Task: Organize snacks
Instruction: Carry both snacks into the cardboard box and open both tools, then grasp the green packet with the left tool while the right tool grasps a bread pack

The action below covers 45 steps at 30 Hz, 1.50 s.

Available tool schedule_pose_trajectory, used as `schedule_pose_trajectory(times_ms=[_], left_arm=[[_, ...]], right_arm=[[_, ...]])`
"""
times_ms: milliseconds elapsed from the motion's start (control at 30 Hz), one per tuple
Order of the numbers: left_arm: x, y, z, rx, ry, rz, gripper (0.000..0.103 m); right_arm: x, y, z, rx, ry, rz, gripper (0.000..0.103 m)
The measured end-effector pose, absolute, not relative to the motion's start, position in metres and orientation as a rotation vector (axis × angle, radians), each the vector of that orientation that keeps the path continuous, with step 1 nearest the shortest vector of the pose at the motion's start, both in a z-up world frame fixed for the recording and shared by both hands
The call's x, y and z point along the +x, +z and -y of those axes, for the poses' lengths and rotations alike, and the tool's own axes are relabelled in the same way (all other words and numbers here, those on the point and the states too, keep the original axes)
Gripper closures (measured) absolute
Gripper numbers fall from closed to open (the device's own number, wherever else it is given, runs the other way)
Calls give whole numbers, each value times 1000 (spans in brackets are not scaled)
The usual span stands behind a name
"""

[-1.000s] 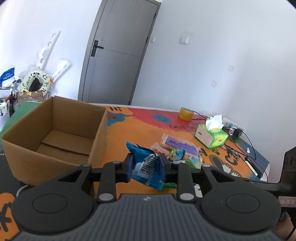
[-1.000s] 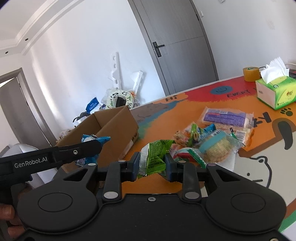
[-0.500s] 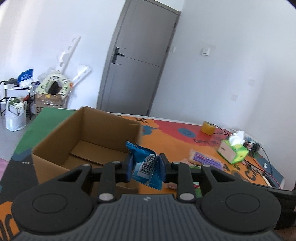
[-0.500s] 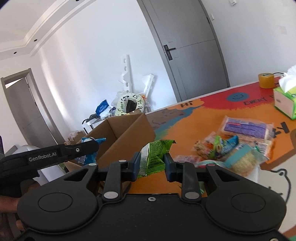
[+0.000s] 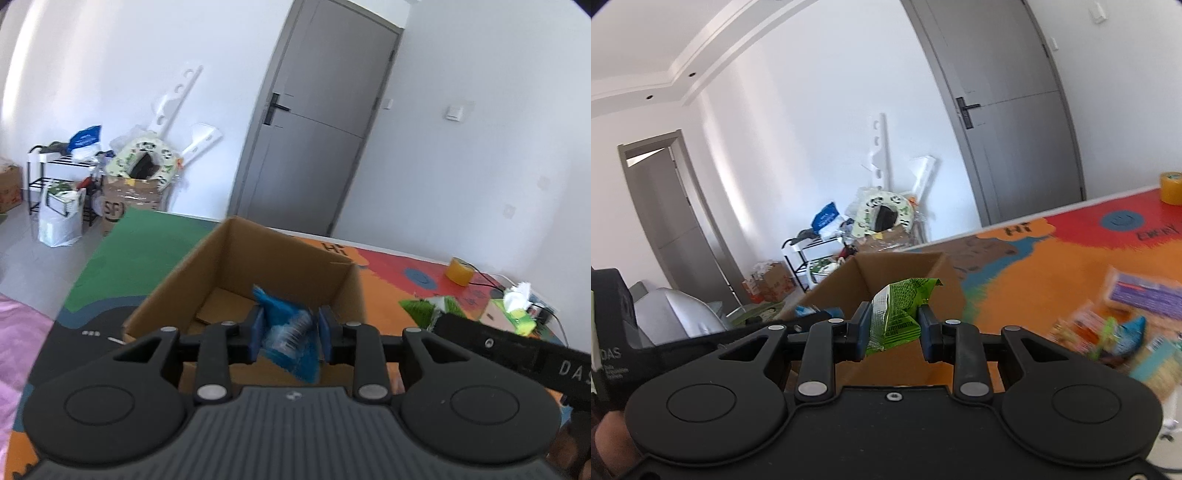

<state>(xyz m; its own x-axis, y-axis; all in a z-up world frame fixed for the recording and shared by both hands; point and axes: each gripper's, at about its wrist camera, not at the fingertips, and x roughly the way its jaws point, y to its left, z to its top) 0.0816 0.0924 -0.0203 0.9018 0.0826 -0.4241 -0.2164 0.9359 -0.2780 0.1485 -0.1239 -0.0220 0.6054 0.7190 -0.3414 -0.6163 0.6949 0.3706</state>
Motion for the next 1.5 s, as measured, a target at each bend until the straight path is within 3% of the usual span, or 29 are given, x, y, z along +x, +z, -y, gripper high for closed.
schedule_pose_trajectory(times_ms=[633,733,800,900,1267,1500], left_arm=[[55,-6,-114,-356,235,-377,59],[55,-6,-118,-364,251,-379,49],[55,-5,-117,-366,261,-378,41],[56,-6,-113,-361,260,-385,30],[59,-4,-86,-331,223,-404,17],[64,-2,-59,-299,172,-413,10]], right_arm=[[155,-12,71,218,880,-493,75],[159,-14,69,217,867,-525,64],[158,-14,76,220,851,-519,49],[153,-13,86,225,833,-515,47],[141,-20,129,226,745,-555,30],[138,-28,167,246,665,-565,25]])
